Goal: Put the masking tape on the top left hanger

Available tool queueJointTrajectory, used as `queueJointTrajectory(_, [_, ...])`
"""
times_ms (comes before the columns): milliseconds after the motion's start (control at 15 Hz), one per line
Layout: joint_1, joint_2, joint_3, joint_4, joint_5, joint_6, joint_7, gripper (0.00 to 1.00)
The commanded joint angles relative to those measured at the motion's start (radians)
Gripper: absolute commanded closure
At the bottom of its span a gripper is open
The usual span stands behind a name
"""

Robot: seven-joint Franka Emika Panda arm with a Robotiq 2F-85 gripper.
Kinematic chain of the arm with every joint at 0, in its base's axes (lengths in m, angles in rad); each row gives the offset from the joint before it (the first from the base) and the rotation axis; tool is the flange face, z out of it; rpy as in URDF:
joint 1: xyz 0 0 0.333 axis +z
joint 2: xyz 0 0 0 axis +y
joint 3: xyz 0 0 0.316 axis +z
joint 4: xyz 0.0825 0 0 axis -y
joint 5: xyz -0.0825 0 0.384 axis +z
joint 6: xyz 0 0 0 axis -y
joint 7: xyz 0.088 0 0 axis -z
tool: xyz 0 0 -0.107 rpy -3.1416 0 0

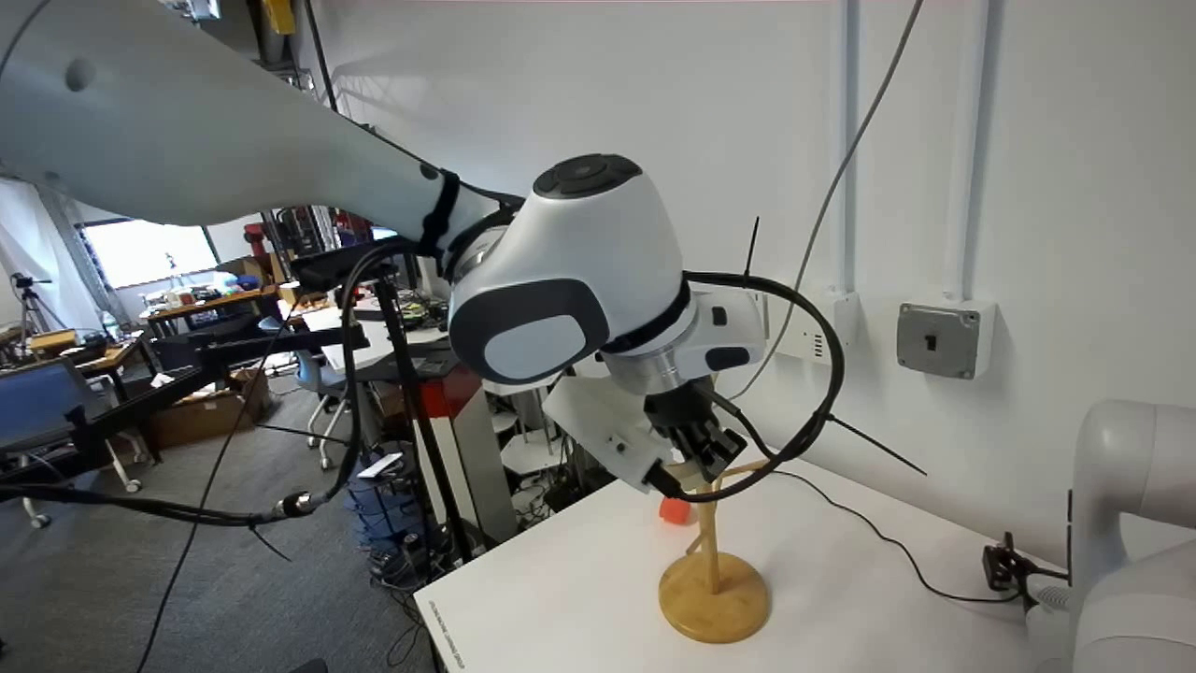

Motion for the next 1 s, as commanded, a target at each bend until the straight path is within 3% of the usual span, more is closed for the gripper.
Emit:
queueJointTrajectory(0, [-0.014, 0.028, 0.014, 0.019, 0.028, 0.023, -0.040, 0.49])
queueJointTrajectory(467, [-0.023, 0.040, 0.017, 0.017, 0.012, 0.018, -0.035, 0.01])
queueJointTrajectory(933, [-0.023, -0.016, -0.013, -0.010, -0.172, -0.065, 0.101, 0.00])
